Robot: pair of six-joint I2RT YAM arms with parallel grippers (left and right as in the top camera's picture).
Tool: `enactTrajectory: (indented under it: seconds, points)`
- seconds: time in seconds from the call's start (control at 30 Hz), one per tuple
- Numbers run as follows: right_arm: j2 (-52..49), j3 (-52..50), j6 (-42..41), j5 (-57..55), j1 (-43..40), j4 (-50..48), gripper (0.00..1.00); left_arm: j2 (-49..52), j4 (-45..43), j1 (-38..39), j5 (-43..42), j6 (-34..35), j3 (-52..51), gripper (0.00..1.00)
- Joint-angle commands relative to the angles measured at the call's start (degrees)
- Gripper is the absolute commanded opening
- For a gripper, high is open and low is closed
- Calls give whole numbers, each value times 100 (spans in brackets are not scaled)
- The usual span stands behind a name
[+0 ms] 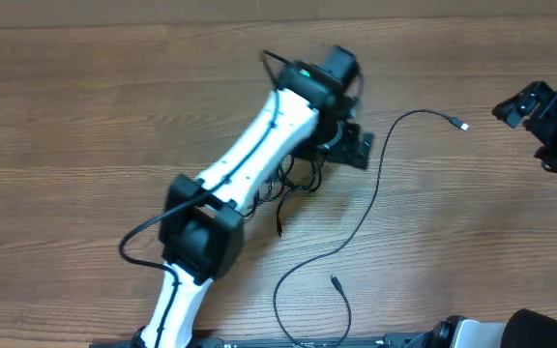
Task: Untangle cables
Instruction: 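Reach the left gripper across and grasp the stretched black cable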
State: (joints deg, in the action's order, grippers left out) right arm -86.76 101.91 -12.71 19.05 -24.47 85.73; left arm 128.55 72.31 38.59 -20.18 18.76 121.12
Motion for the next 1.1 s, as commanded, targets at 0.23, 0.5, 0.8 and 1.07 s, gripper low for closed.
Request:
enactTrajectory:
  seconds: [0.23, 0.5, 0.8, 1.07]
  points:
    - [87, -168, -63, 7, -31, -61, 100, 702, -258, 678, 942, 57, -22, 96]
    - [87, -586, -63, 15, -31, -195, 100, 885, -621, 833, 739, 225, -22, 86]
    - [87, -822, -83, 68, -28, -201, 100, 1246, -662, 885, 857, 719, -22, 81]
    - [87, -822, -83, 332, -24, -223, 100, 1320, -667, 979, 890, 719, -22, 69]
